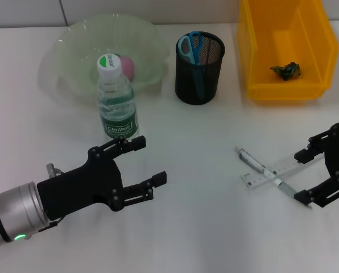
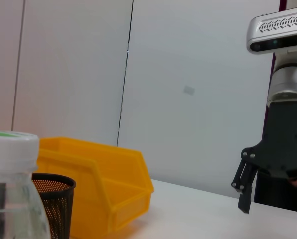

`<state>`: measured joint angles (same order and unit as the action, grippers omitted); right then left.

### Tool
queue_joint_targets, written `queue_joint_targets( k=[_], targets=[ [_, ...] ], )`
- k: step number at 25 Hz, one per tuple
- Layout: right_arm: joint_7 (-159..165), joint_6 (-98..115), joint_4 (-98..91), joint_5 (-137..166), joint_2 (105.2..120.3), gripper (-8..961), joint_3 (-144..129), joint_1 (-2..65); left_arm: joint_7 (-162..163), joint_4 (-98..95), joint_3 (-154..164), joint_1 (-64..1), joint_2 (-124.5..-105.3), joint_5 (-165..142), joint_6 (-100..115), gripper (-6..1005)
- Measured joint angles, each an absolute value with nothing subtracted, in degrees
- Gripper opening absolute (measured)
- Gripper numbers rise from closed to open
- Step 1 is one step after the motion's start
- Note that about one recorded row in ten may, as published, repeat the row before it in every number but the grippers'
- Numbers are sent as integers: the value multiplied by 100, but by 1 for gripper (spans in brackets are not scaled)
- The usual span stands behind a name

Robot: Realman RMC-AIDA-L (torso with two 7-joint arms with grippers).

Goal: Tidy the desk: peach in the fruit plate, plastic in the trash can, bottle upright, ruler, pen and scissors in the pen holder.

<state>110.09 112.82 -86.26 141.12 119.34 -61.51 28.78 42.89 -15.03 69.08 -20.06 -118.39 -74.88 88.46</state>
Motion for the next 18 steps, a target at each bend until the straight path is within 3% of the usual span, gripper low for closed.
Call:
queue_joint_targets(
  k=[18],
  targets=[
    [9178,10280,-7782,14509,11914,801,-7549,3401,4423,-1494,6855,-1977,-11841,-7453,8868,829]
  ],
)
